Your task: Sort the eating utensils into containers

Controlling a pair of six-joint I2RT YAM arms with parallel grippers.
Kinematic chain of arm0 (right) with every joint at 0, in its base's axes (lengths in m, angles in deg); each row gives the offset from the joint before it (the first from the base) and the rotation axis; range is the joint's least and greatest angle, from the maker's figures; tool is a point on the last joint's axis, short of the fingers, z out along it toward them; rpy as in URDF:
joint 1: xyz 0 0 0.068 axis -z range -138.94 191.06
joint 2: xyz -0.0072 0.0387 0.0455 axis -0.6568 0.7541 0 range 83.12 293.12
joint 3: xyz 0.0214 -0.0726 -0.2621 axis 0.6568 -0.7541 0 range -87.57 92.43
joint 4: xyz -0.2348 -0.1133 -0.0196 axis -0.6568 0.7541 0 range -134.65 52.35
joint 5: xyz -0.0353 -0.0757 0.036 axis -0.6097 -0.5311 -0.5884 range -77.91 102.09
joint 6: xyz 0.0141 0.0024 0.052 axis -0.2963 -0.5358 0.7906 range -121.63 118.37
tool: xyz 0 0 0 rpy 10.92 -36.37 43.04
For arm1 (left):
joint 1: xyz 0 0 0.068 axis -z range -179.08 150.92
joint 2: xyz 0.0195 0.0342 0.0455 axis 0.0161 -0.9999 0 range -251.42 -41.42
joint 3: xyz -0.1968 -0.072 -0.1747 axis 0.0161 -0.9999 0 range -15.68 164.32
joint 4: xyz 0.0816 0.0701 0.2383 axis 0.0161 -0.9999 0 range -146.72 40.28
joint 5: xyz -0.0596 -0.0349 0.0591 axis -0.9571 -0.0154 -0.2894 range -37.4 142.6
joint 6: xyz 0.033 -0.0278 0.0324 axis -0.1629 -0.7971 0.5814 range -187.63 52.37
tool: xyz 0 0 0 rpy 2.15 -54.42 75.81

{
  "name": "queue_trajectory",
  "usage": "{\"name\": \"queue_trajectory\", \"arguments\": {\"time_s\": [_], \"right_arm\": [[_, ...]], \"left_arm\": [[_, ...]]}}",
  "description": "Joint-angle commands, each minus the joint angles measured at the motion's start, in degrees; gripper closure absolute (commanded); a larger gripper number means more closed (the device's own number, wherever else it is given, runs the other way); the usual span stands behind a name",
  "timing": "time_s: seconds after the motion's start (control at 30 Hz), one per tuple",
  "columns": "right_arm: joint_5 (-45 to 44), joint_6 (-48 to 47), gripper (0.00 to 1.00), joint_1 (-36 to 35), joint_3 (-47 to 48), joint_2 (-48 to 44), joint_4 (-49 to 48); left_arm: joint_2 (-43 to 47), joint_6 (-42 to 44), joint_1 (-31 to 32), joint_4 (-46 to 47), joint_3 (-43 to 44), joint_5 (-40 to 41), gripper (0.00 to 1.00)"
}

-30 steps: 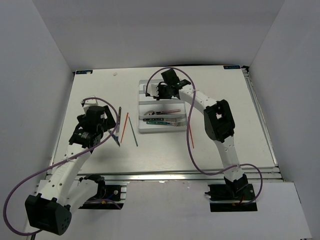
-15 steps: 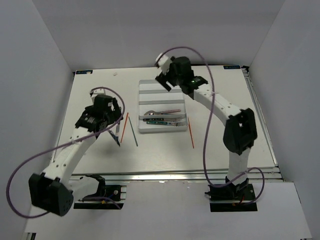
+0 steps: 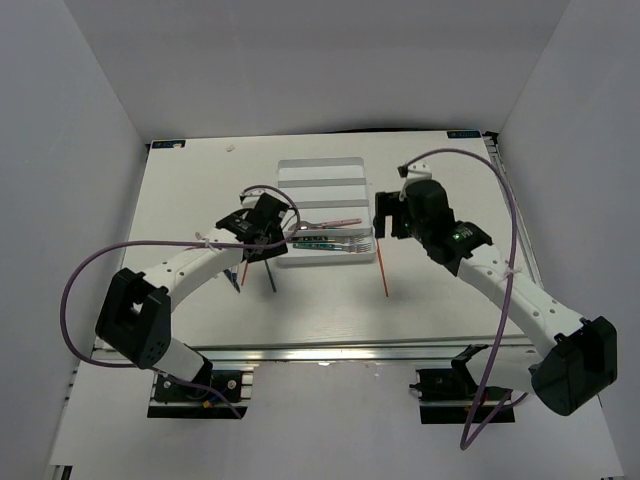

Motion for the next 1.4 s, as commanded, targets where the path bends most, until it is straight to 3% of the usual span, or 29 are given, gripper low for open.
{"name": "queue_trajectory", "arguments": {"time_s": [0.0, 0.33, 0.77, 1.0, 1.1, 1.37], "right_arm": [[-2.2, 4.8, 0.11, -0.2, -4.4, -4.2, 3.7], [-1.1, 4.6, 0.11, -0.2, -12.0, -10.7, 3.1], [0.3, 4.1, 0.11, -0.2, -14.6, -13.3, 1.9], [2.9, 3.7, 0.12, -0.1, -16.0, -16.3, 0.1], [2.9, 3.4, 0.12, -0.1, -15.6, -17.1, 0.4], [2.4, 3.3, 0.12, -0.1, -15.0, -17.4, 0.8]], "left_arm": [[0.3, -4.6, 2.4, 1.7, -2.7, 0.5, 0.41], [-3.8, -6.3, 2.4, 6.2, -8.4, 2.0, 0.48], [-8.6, -6.7, 2.5, 11.0, -13.9, 0.1, 0.74], [-4.9, -7.7, 2.9, 10.7, -17.4, -0.9, 0.92], [-1.8, -6.4, 2.9, 9.2, -16.9, -1.0, 1.0], [4.4, 2.3, 3.2, -1.1, -6.7, 3.9, 1.0]]}}
